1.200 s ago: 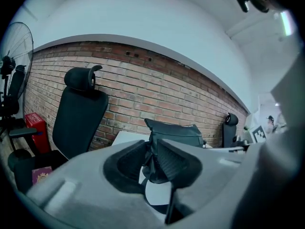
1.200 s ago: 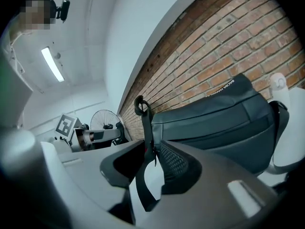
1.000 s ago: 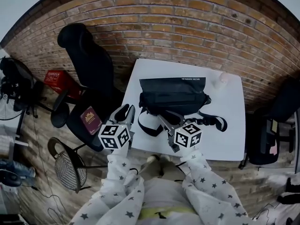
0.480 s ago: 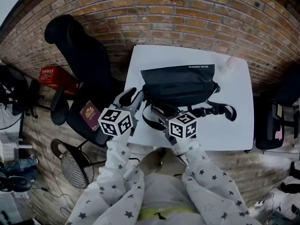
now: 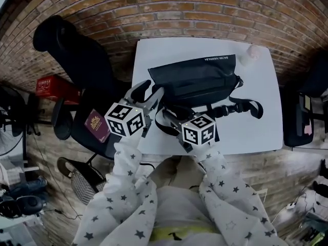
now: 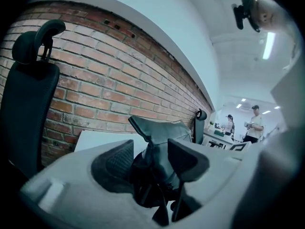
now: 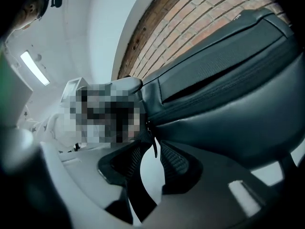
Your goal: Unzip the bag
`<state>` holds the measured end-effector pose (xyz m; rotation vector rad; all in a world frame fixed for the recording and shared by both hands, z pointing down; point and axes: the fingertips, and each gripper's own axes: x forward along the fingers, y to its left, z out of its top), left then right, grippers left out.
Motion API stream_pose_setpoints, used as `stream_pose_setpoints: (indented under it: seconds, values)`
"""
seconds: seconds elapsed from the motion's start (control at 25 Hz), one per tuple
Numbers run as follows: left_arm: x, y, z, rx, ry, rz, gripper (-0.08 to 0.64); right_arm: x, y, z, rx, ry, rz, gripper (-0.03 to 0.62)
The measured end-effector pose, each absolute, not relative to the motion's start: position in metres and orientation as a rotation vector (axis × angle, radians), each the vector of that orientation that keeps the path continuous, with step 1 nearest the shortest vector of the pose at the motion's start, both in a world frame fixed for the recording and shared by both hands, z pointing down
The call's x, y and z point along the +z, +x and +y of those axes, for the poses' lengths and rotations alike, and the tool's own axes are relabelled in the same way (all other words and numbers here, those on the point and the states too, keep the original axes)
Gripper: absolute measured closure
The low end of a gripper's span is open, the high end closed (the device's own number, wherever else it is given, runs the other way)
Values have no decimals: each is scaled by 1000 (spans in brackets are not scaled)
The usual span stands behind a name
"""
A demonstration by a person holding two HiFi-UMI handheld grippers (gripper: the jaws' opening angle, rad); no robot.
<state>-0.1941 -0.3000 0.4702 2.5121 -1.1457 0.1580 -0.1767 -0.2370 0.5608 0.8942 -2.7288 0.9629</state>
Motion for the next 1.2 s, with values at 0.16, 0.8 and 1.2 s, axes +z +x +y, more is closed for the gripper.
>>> stream_pose_setpoints:
  seconds: [0.16, 0.8, 1.2]
  values:
    - [474, -187, -305, 164, 2521, -1120, 341, 563, -177, -240, 935, 922, -2718, 462]
    - [480, -173, -314, 184, 2530, -1110, 341, 572, -178, -243, 703, 999, -2656, 571]
    - [480, -170, -314, 178, 2558, -1095, 376, 568, -172, -238, 788, 922, -2686, 574]
